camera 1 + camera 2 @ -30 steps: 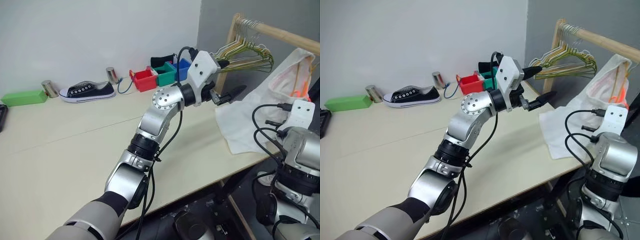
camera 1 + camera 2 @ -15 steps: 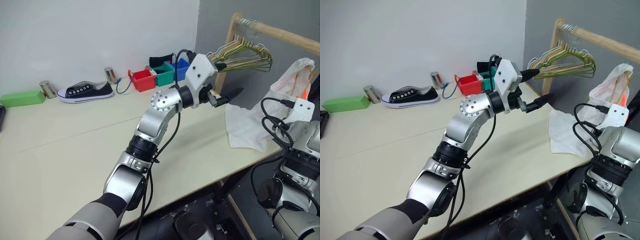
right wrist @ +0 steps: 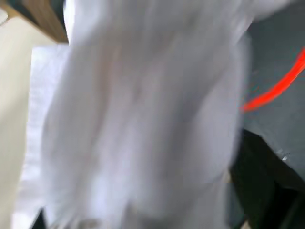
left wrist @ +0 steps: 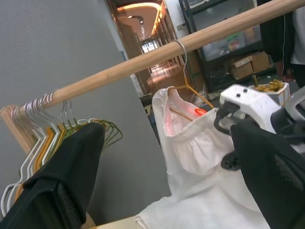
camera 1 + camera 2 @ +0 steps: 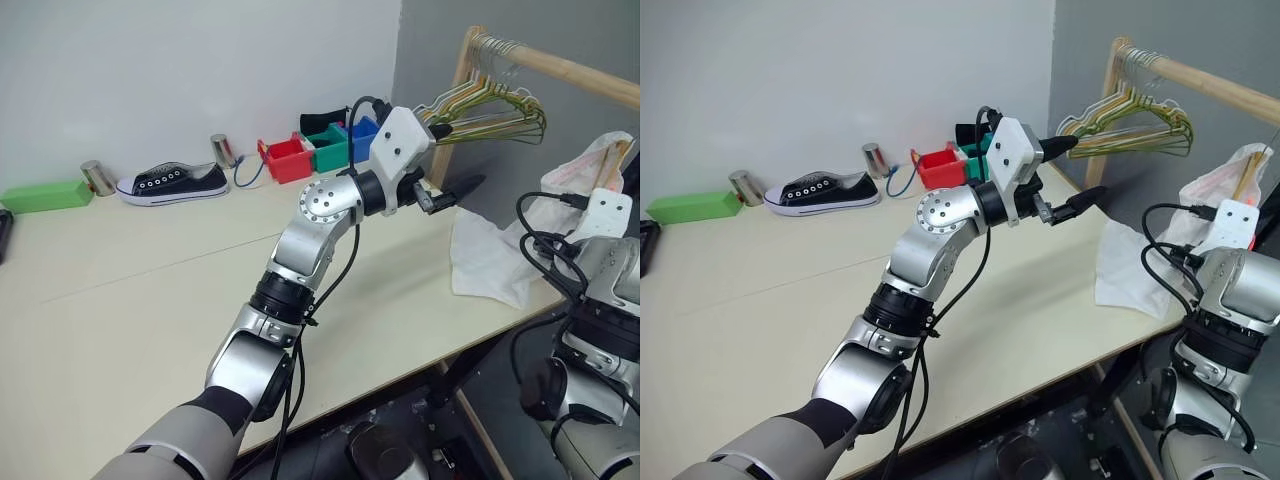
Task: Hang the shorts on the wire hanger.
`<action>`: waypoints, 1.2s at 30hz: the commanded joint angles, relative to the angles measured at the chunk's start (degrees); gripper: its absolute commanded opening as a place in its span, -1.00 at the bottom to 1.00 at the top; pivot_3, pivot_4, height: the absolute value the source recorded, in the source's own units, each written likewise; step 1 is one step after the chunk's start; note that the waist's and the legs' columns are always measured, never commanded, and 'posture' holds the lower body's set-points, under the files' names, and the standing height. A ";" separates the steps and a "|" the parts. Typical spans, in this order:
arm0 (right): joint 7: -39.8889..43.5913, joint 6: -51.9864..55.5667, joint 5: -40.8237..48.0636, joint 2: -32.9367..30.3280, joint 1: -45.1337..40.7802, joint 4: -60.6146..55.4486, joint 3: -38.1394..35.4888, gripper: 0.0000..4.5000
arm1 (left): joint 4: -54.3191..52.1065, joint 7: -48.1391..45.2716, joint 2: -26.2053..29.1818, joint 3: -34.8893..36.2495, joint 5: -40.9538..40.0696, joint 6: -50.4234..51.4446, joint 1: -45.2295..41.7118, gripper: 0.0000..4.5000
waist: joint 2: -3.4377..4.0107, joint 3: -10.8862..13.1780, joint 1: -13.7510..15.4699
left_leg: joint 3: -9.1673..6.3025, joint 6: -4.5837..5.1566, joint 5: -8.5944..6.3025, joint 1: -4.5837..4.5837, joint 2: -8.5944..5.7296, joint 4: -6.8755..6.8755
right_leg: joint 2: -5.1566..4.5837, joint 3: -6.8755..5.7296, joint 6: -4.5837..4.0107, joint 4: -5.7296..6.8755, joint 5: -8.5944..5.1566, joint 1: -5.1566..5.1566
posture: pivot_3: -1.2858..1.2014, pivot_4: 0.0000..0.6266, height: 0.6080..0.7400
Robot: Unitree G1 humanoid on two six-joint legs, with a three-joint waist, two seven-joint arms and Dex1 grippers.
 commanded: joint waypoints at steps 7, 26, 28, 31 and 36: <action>-1.82 6.91 -2.02 -4.56 -4.74 -18.44 12.32 1.00 | -2.72 -0.90 1.89 1.23 -0.95 -0.17 0.23 1.00 | 0.03 -0.02 -0.23 | -0.01 0.00 0.00 0.01 0.01 -0.03 | 0.00 -0.01 0.00 0.00 0.00 -0.02 | -0.34 -1.00 1.00; 4.09 -38.45 1.82 9.79 0.97 2.38 31.13 1.00 | -24.10 20.07 15.12 17.45 0.24 21.60 28.13 1.00 | -0.05 -0.49 3.23 | -0.10 0.10 0.07 0.39 0.02 -0.37 | 0.01 -0.01 0.01 0.04 0.02 0.25 | -0.14 -1.00 1.00; 4.76 -42.01 3.21 12.29 2.74 5.19 31.29 1.00 | -29.18 23.98 13.77 18.25 1.17 23.62 33.72 1.00 | -0.21 -0.54 5.50 | -0.18 0.10 0.07 0.59 0.08 -0.40 | 0.05 -0.10 0.00 0.02 0.02 0.44 | -0.11 -1.00 1.00; 4.12 -45.47 3.51 14.48 5.89 7.96 31.33 1.00 | -34.03 29.14 11.36 19.35 2.13 25.16 39.74 1.00 | -0.42 -0.67 10.10 | -0.27 0.09 0.07 0.69 0.08 -0.44 | 0.07 -0.15 0.00 -0.03 0.02 0.56 | -0.08 -1.00 1.00; 2.93 -48.06 2.01 15.32 11.42 8.77 31.43 1.00 | -36.75 34.64 7.53 21.38 2.18 24.74 46.78 1.00 | -0.69 -0.82 17.16 | -0.33 0.07 0.06 0.74 -0.01 -0.41 | 0.05 -0.14 -0.04 -0.21 0.00 0.77 | -0.05 -0.99 1.00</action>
